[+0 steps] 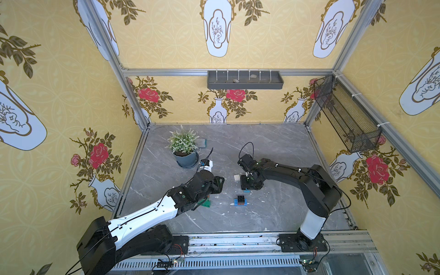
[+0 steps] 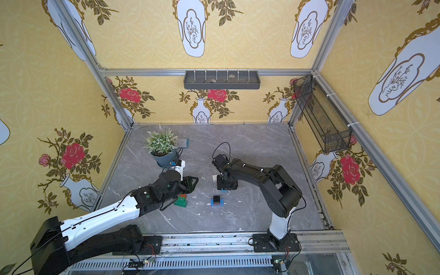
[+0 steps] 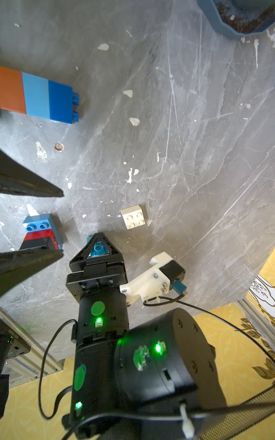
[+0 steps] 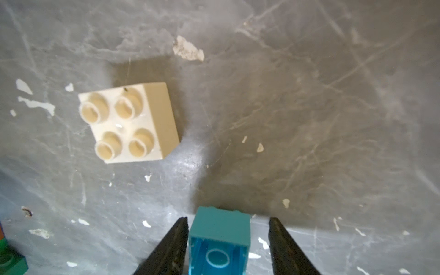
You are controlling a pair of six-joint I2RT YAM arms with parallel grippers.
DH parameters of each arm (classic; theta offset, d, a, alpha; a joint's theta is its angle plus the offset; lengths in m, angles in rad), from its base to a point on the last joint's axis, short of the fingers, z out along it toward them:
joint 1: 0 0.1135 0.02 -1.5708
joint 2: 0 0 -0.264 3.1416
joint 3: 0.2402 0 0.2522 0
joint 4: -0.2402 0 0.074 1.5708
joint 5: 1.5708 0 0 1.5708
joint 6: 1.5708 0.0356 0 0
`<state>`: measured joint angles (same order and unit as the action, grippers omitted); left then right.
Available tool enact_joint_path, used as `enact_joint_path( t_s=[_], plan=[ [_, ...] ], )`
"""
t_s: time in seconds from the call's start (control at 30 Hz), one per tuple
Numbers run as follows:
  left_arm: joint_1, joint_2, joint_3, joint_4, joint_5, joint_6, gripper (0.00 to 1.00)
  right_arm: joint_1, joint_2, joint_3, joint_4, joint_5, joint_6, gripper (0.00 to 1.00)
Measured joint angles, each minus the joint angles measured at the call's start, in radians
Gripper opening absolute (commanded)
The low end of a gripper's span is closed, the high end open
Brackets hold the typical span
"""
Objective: Assemble the number 1 with lego
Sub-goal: Pick up the lego brick from the center of the board.
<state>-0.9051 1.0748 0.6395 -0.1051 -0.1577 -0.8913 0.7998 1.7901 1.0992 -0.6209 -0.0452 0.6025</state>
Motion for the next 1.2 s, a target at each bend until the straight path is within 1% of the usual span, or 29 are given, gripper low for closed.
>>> enact_joint_path(
  t_s=[0.1,0.37,0.43,0.53,0.6,0.73,0.83,0.93,1.0,1.1,1.2],
  plan=[
    [0.000,-0.010,-0.011,0.002,-0.004,0.000,0.37,0.004,0.015,0.010,-0.008,0.001,0.000,0.48],
    [0.000,-0.043,-0.027,0.007,-0.028,0.000,0.37,0.003,0.028,0.022,-0.028,0.009,0.000,0.29],
    [0.000,-0.059,-0.029,0.006,-0.040,0.002,0.38,0.002,0.025,0.021,-0.027,0.002,0.000,0.27],
    [0.002,-0.095,-0.029,0.007,-0.070,0.037,0.40,-0.008,0.010,0.020,-0.023,-0.022,-0.001,0.23],
    [0.003,-0.126,-0.029,0.007,-0.092,0.077,0.41,-0.020,-0.027,0.020,-0.024,-0.034,-0.005,0.21],
    [0.005,-0.205,-0.027,0.019,-0.146,0.199,0.46,-0.068,-0.161,0.018,-0.017,-0.064,-0.021,0.17],
    [0.006,-0.270,-0.033,0.075,-0.157,0.343,0.51,-0.111,-0.271,0.016,-0.004,-0.106,-0.029,0.15],
    [0.008,-0.311,-0.047,0.153,-0.148,0.503,0.57,-0.137,-0.348,0.023,-0.005,-0.154,-0.054,0.15],
    [0.008,-0.317,-0.047,0.198,-0.116,0.608,0.59,-0.149,-0.393,0.037,-0.005,-0.196,-0.068,0.15],
    [0.008,-0.311,-0.043,0.258,-0.021,0.775,0.66,-0.166,-0.446,0.066,-0.005,-0.276,-0.086,0.15],
    [0.008,-0.301,-0.040,0.315,0.097,0.929,0.73,-0.171,-0.482,0.098,-0.005,-0.366,-0.103,0.15]
  ],
)
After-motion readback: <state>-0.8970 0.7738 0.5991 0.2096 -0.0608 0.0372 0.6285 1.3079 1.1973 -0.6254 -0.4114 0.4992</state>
